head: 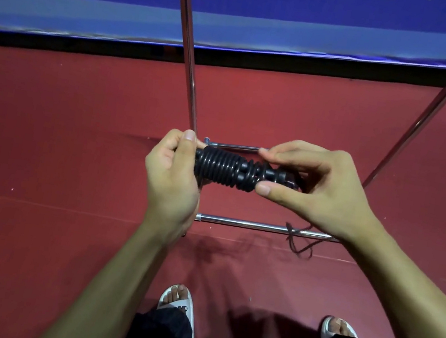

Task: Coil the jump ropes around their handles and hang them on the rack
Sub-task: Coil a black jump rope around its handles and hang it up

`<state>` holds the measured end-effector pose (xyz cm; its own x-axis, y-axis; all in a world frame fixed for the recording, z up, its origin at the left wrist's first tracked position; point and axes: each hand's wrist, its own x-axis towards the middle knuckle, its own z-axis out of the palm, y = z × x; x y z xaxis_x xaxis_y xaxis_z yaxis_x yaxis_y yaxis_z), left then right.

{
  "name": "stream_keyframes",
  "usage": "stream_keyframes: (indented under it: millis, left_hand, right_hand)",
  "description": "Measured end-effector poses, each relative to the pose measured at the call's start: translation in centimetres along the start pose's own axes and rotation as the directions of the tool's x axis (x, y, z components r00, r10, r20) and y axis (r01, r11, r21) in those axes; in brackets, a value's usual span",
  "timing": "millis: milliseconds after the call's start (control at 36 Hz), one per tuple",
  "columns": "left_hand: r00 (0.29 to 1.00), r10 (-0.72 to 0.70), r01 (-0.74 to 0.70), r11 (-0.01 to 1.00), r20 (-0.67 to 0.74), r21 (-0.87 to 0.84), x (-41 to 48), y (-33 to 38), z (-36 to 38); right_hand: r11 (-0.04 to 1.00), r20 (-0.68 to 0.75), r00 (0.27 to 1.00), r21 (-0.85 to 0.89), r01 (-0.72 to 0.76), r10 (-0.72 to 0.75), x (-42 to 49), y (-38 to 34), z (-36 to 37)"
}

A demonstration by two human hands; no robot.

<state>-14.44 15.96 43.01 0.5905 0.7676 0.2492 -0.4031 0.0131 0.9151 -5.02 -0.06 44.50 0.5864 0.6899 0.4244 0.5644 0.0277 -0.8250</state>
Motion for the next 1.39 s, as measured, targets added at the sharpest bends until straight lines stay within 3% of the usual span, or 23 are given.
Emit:
stream_keyframes:
  millis: [194, 417, 639, 833, 917, 1000, 1056, 1139, 1222, 1306, 1333, 1389]
  left_hand:
    - [0.998, 0.032, -0.03, 0.999, -0.06, 0.024, 0.2, 0.5, 0.1]
    - [0.999, 0.017, -0.017, 1.0, -0.033, 0.017, 0.2, 0.4, 0.0]
    - [0.997, 0.036, -0.041, 0.997, 0.071, 0.067, 0.0, 0.4, -0.3]
    - [0.996, 0.0, -0.002, 0.999, 0.086, 0.033, -0.1, 0.4, -0.3]
    - [0.994, -0.028, 0.029, 1.0, 0.102, -0.01, -0.4, 0.3, 0.1]
    - [0.991, -0.06, 0.061, 0.998, 0.122, -0.006, -1.0, 0.2, 0.7]
    - [0.989, -0.083, 0.086, 0.996, 0.126, -0.022, -1.2, 0.2, 0.9]
    - [0.984, -0.109, 0.116, 0.992, 0.144, -0.046, -1.6, 0.1, 1.3]
    - [0.979, -0.136, 0.148, 0.986, 0.151, -0.073, -2.0, 0.0, 2.1]
    - [0.98, -0.182, 0.189, 0.977, 0.078, -0.098, -1.9, -0.6, 2.4]
    - [0.976, -0.211, 0.215, 0.969, 0.047, -0.12, -1.7, -0.8, 2.4]
    - [0.963, -0.271, 0.268, 0.95, 0.004, -0.162, -1.5, -1.1, 2.4]
  right_hand:
    - [0.991, -0.119, 0.992, -0.133, 0.019, -0.035, -0.1, -0.3, 1.2]
    - [0.995, -0.14, 0.986, 0.048, -0.086, 0.092, 0.1, -0.9, 1.1]
    - [0.982, 0.088, 0.981, 0.056, -0.179, 0.173, 0.9, -1.8, 0.6]
    - [0.964, 0.343, 0.918, 0.104, -0.245, 0.197, 1.2, -0.9, 0.7]
    - [0.866, 0.436, 0.852, 0.259, -0.427, 0.29, 1.4, -0.5, 0.7]
    - [0.618, 0.569, 0.725, 0.423, -0.663, 0.387, 1.3, -0.2, 0.2]
    - [0.489, 0.661, 0.658, 0.467, -0.737, 0.361, 1.1, 0.0, -0.2]
    - [0.393, 0.721, 0.608, 0.48, -0.785, 0.334, 1.3, 0.1, -0.1]
    - [0.283, 0.581, 0.597, 0.543, -0.791, 0.553, 1.1, 0.6, 1.1]
    - [0.087, 0.442, 0.578, 0.739, -0.668, 0.686, 0.2, 1.6, 2.2]
    - [0.078, 0.415, 0.619, 0.787, -0.612, 0.667, 0.2, 1.7, 2.5]
    - [0.155, 0.308, 0.693, 0.84, -0.52, 0.652, 0.6, 1.3, 3.4]
